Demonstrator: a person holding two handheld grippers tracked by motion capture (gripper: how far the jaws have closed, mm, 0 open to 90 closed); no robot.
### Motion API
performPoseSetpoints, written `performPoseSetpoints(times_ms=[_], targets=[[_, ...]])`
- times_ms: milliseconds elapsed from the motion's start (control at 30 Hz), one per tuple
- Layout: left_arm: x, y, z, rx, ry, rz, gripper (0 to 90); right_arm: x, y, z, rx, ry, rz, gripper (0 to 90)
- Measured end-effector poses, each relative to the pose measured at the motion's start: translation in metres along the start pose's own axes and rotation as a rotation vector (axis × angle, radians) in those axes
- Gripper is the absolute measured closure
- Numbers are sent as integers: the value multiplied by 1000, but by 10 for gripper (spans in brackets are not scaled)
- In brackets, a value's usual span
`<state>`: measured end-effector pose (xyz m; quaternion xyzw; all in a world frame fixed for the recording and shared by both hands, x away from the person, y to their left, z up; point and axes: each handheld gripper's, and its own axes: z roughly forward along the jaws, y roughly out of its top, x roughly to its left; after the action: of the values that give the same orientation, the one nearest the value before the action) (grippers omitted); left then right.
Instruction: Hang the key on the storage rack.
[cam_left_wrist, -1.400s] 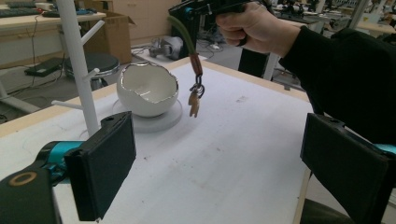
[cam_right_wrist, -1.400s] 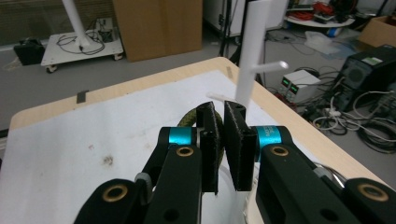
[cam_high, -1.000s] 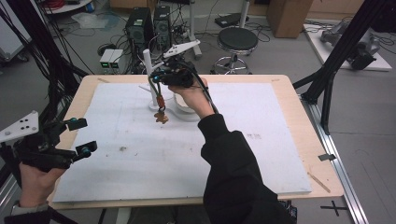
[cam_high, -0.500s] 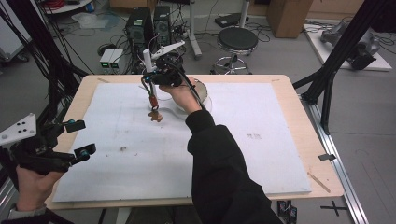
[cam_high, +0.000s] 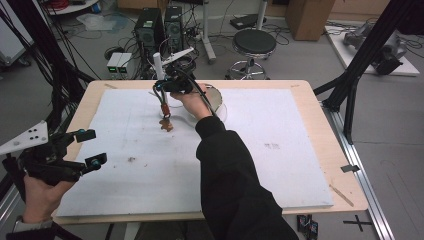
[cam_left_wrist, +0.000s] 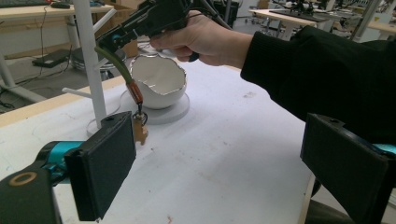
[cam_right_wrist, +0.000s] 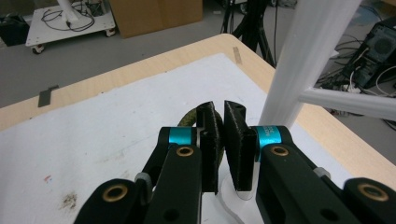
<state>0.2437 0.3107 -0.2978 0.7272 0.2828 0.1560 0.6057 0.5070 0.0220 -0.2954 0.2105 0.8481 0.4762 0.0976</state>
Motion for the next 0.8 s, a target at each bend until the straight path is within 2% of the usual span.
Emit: performPoseSetpoints(times_ms=[267, 367, 533, 567, 800], targets=[[1, 0, -2, -5, 0, -3, 108, -5, -3, 4, 5, -31, 13, 848], [1, 0, -2, -9, 1, -7, 108, -3, -2, 5, 10, -41, -4, 848], [0, 0, -2, -9, 0, -5, 108, -2, -2, 5, 13, -42, -3, 847], [0, 0, -2, -8, -1, -4, 108, -1, -2, 5, 16, -50, -15, 847], [0, 0, -1, -7, -4, -8, 108, 0, -2, 6, 28, -61, -18, 838]])
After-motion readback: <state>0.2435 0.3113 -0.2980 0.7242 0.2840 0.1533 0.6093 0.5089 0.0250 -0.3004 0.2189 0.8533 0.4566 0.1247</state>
